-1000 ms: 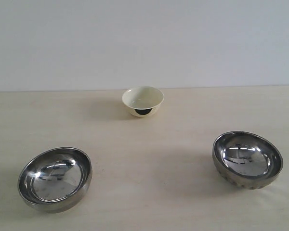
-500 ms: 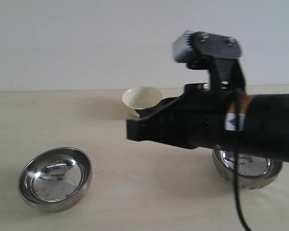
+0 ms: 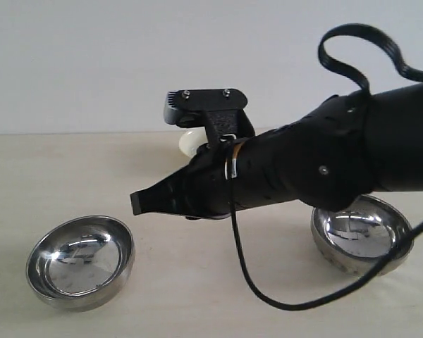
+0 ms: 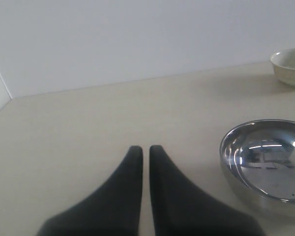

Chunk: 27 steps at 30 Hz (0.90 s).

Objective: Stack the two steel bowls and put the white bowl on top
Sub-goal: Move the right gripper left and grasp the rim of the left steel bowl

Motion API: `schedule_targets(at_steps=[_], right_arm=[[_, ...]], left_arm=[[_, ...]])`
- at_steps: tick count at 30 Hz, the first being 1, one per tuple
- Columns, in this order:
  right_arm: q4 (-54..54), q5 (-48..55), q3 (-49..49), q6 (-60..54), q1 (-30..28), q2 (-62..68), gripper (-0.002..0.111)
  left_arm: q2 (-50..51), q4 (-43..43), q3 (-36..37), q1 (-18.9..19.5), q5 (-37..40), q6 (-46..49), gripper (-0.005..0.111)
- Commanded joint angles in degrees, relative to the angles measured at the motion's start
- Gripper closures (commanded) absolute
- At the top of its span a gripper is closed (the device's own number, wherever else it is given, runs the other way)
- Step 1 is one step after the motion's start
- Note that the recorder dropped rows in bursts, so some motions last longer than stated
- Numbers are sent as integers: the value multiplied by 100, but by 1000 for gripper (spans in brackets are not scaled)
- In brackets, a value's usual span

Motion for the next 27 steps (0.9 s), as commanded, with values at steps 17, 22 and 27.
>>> schedule_targets(at_steps=[17, 22, 27], right_arm=[[751, 392, -1321, -54, -6, 1853, 53], [963, 258, -1321, -133, 94, 1853, 53], [993, -150, -1329, -85, 345, 1902, 53]], left_arm=[[-22, -49, 20, 17, -47, -56, 103], [-22, -49, 20, 17, -47, -56, 103], [-22, -49, 20, 17, -47, -56, 103]])
